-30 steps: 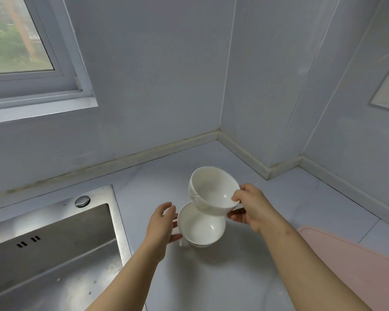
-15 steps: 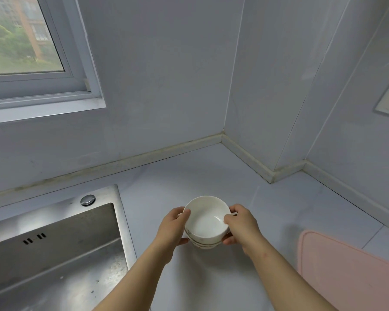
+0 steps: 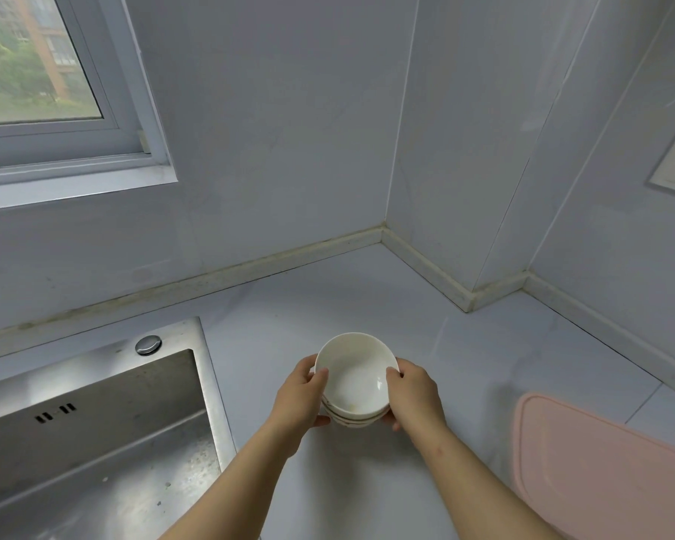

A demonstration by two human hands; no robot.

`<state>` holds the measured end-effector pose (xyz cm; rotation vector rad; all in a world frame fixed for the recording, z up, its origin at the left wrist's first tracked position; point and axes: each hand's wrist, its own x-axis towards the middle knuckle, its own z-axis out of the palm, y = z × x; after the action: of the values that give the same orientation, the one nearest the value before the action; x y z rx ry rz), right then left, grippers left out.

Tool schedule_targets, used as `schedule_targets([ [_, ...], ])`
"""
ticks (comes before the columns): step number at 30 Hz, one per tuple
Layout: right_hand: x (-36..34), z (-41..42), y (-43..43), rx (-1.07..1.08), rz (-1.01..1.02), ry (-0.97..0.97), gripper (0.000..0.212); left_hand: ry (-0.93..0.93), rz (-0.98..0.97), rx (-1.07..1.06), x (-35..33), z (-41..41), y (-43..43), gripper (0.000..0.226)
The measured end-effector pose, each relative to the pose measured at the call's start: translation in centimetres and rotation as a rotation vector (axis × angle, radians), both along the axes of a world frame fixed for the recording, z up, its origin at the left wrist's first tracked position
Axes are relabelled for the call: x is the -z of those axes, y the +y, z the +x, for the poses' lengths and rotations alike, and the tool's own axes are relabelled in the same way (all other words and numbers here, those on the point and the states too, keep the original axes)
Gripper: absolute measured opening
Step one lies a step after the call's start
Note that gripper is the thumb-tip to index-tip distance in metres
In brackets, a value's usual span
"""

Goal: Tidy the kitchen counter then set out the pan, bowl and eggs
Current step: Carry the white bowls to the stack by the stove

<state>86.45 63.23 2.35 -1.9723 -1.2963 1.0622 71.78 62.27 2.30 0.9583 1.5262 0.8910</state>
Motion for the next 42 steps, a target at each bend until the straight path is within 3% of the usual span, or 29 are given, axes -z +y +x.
schedule_targets([
  [9,-0.6,-0.2,-0.2,-0.009,-0.082,0.169,0.029,-0.054,-0.061,-0.021,-0.3,0.4,0.1,0.025],
  [19,0.5,-0.6,-0.9,-0.021,-0.091,0.2,0.042,0.161,-0.034,0.097,0.1,-0.1,0.2,0.029],
  [27,0.4,-1.9,-3.4,0.063,-0.067,0.224,0.041,0.169,-0.1,0.254,-0.4,-1.2,-0.4,0.027],
  [39,-0.4,-4.6,-12.7,0.301,0.003,0.214,0.031,-0.144,-0.103,0.242,-0.1,-1.1,-6.6,0.047],
  [42,-0.7,-4.2,-15.1,0.37,0.021,0.237,0.043,-0.232,-0.116,0.327,-0.9,-0.4,-8.0,0.027],
])
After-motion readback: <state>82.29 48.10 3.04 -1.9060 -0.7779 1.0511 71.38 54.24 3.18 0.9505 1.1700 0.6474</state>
